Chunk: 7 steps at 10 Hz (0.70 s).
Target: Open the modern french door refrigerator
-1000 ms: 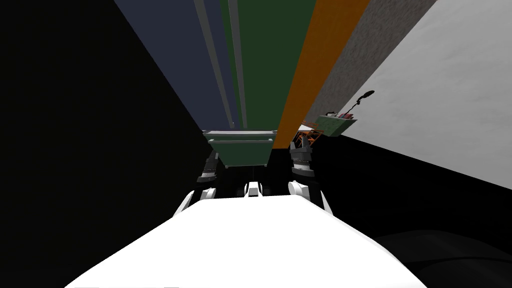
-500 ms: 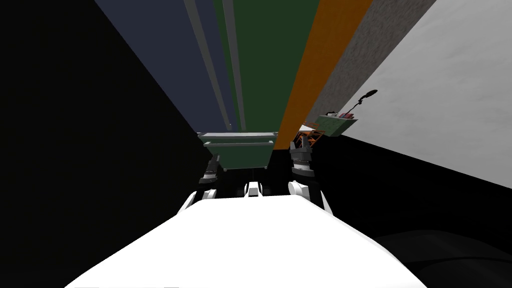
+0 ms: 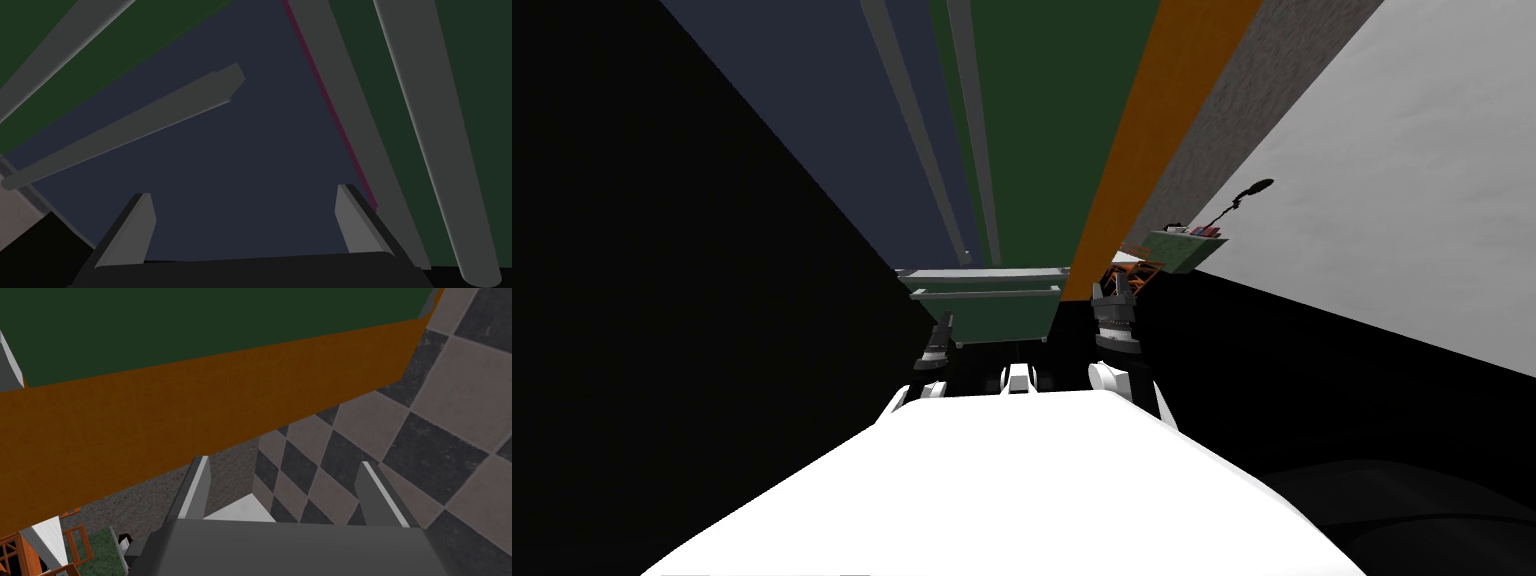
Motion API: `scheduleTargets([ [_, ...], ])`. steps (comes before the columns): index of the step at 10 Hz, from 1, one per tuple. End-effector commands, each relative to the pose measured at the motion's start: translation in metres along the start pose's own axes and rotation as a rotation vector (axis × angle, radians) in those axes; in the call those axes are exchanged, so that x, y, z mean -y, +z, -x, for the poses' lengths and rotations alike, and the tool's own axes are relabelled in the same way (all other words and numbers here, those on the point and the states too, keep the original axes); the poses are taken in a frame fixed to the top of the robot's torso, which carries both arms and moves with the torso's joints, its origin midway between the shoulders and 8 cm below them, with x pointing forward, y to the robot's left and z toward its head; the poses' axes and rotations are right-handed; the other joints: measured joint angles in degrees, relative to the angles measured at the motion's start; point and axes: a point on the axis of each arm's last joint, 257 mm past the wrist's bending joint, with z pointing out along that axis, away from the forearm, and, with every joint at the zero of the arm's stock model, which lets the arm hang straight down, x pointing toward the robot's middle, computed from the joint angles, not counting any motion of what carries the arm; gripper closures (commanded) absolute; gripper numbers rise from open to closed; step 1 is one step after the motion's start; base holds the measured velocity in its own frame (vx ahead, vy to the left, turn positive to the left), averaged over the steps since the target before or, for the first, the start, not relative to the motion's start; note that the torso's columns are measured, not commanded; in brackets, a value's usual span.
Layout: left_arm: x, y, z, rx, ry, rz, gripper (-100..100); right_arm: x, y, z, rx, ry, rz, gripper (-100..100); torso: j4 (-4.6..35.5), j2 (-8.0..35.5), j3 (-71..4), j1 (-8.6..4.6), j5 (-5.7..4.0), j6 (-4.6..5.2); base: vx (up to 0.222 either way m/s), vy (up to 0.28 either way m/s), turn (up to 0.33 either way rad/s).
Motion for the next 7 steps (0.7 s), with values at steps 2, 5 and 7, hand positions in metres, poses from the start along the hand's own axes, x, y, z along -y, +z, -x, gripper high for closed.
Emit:
scheduleTargets([
  [2,-0.017,-0.011,-0.009,-0.007,0.002,0.014,-100,0.0,0.0,0.0,0.0,0.0,0.0,0,0.0,-0.1,0.0,-0.05,-0.01,0.0,0.146,-0.002,-0.018],
  [5,-0.032,-0.022,-0.018,-0.013,0.0,0.028,-100,0.0,0.0,0.0,0.0,0.0,0.0,0,0.0,0.0,0.0,-0.05,-0.01,0.0,0.148,-0.011,-0.021],
  [7,-0.041,-0.03,-0.025,-0.016,-0.004,0.038,-100,0.0,0.0,0.0,0.0,0.0,0.0,0,0.0,0.0,0.0,0.0,0.01,0.0,0.149,0.0,-0.021],
])
